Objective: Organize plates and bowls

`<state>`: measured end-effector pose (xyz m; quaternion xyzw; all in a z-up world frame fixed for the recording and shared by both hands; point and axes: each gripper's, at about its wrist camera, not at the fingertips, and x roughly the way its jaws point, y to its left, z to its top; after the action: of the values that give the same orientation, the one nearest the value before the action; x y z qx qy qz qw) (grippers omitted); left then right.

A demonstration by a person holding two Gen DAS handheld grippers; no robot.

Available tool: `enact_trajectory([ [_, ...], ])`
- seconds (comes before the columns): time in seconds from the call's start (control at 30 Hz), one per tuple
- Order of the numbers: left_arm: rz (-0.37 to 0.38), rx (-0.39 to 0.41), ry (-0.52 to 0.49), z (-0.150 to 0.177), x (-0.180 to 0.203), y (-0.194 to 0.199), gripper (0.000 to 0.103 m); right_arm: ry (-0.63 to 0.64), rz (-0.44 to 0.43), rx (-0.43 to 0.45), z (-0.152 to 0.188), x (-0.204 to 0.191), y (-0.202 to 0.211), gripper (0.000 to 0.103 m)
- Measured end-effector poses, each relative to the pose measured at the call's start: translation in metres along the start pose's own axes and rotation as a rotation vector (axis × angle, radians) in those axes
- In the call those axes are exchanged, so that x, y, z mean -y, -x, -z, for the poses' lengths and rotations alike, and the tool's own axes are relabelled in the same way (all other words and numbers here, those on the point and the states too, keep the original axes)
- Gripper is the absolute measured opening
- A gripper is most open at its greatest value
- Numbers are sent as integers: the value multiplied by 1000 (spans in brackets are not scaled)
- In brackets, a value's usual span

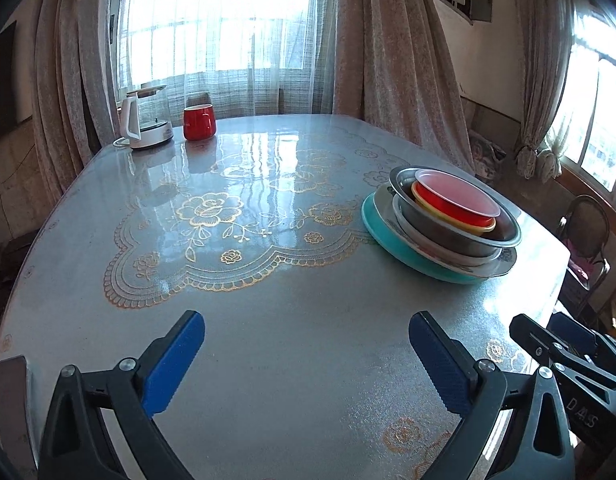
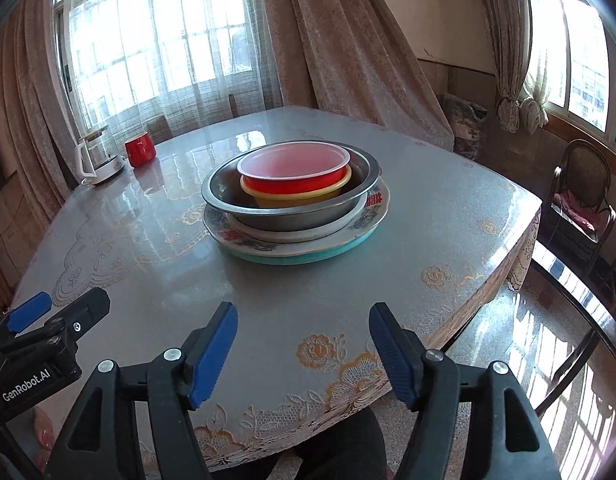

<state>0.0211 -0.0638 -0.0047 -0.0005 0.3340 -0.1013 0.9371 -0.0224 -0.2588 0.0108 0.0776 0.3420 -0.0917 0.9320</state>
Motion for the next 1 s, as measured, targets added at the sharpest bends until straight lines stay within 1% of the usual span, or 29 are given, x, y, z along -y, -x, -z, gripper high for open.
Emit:
enact_trajectory([
  [0.2,-58,-20,-5,-2,2,-2,103,-7,-4,-2,1,0,0,70],
  [0.43,-18,-99,30,0,1,-10,103,-21,0,7,-1,3,1,70],
  [0.7,-20,-89,-26,2,12,-6,103,-24,3,2,-1,5,0,70],
  [0.87,9,-116,-23,2,14,-10,103,-29,7,1,-2,6,-1,70],
  [1.0,2,-113,-33,3,17,-10,103,-31,16,2,-3,8,-1,70],
])
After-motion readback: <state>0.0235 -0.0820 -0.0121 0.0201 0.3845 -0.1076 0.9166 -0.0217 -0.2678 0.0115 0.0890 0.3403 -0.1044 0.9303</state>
